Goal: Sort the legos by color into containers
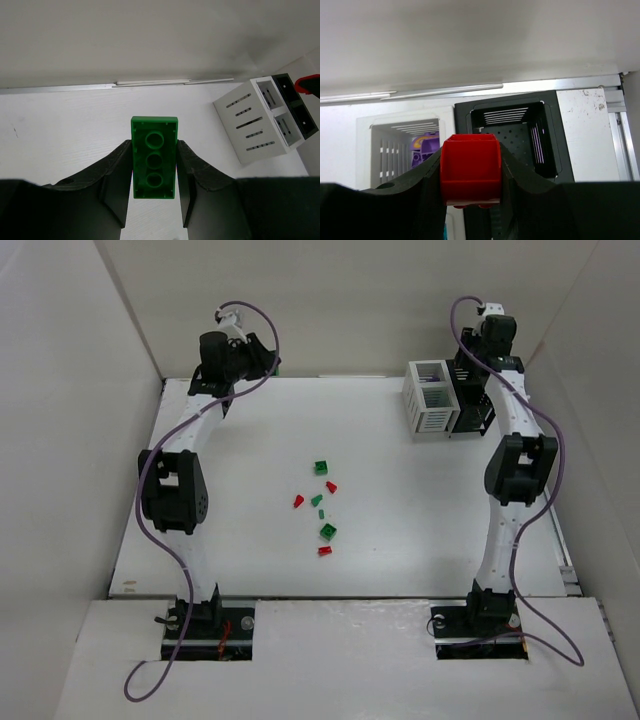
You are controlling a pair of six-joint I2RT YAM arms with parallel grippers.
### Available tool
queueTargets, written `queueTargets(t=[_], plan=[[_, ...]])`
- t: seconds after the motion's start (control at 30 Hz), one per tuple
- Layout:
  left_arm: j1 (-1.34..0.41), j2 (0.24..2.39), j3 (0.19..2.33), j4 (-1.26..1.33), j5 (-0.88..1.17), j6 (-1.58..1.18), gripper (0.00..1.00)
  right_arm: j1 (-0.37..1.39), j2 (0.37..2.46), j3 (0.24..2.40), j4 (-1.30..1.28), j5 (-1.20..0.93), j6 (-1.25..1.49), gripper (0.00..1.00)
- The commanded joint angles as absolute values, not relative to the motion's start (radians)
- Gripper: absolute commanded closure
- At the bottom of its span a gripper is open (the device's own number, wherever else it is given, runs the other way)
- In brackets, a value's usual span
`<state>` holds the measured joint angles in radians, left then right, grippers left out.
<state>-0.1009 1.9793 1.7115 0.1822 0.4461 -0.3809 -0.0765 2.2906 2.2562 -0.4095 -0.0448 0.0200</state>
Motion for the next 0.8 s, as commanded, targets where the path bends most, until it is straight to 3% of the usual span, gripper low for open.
queueTargets(t=[0.0,0.13,0.27,0.47,0.77], plan=[[-0.098,1.965,1.775,0.227,0.489,-0.399,0.99,-0.071,2.316,2.344,-0.351,0.012,0.028,0.92],[-0.098,1.965,1.784,0.227,0.499,-0.399,0.99,-0.071,2.338,2.344,-0.333,0.071,0.046,0.88],[-0.098,1.965,1.784,0.227,0.517,-0.399,0.99,-0.071,2.347,2.344,-0.313,0.081,0.046,0.63],[-0.098,1.956,1.784,0.227,0.549,-0.399,0.99,-0.071,2.347,2.344,-0.304,0.071,0.046,0.43],[-0.098,1.896,1.698,0.239,0.572,-0.379,0.99,-0.071,2.293,2.296,-0.284,0.002,0.046,0.37]])
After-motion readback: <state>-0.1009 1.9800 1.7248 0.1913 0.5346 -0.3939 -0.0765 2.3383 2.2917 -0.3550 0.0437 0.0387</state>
